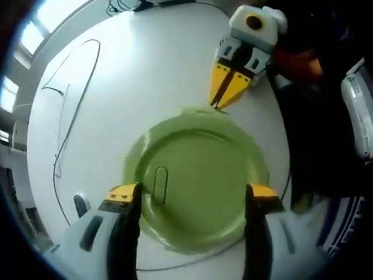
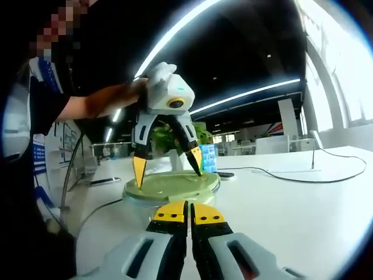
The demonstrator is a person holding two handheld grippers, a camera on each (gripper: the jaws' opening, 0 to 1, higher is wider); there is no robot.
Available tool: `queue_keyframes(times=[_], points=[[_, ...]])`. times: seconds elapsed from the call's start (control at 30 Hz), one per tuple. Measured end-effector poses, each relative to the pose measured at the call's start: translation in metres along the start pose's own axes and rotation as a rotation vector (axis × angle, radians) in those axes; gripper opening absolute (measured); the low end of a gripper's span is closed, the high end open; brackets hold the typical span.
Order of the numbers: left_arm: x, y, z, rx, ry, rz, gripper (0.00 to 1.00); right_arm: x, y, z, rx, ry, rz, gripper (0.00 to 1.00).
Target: Pick up the tomato from the tabletop place it into the food storage container close the lid and lock the latches
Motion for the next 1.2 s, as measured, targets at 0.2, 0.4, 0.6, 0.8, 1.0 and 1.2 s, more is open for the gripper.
queue_keyframes(times=[0.2, 0.4, 0.6, 0.8, 1.0, 1.2], points=[[0.001, -0.005, 0.002, -0.070, -0.001, 0.010, 0.62, 0.000, 0.000, -0.001, -0.004, -0.003, -0.005, 0.00], [0.002, -0.004, -0.001, -0.058, -0.003, 0.019, 0.62, 0.017, -0.012, 0.014, -0.125, -0.122, -0.113, 0.00], [0.002, 0.001, -0.003, 0.016, -0.003, 0.008, 0.62, 0.016, -0.013, 0.019, -0.166, -0.528, -0.043, 0.00], [0.002, 0.000, -0.001, 0.021, -0.003, -0.003, 0.62, 0.034, -0.002, 0.017, -0.149, -0.463, -0.078, 0.00], [0.002, 0.000, -0.001, -0.008, -0.005, -0.001, 0.62, 0.031, 0.003, 0.013, -0.137, -0.404, -0.062, 0.00], [0.002, 0.002, -0.001, 0.018, -0.005, -0.004, 0.62, 0.033, 0.002, 0.013, -0.139, -0.392, -0.074, 0.00]])
Point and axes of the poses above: the point that each gripper's makers call its tool centre point, and the gripper's own axes: z roughly forward along the fingers, x roughly to its right, y roughly out of its underside, the point moved 6 cm from there along -z, roughly backward along the fingers, and after that the axes turned 2 degrees about x, right-handed, at the moved point
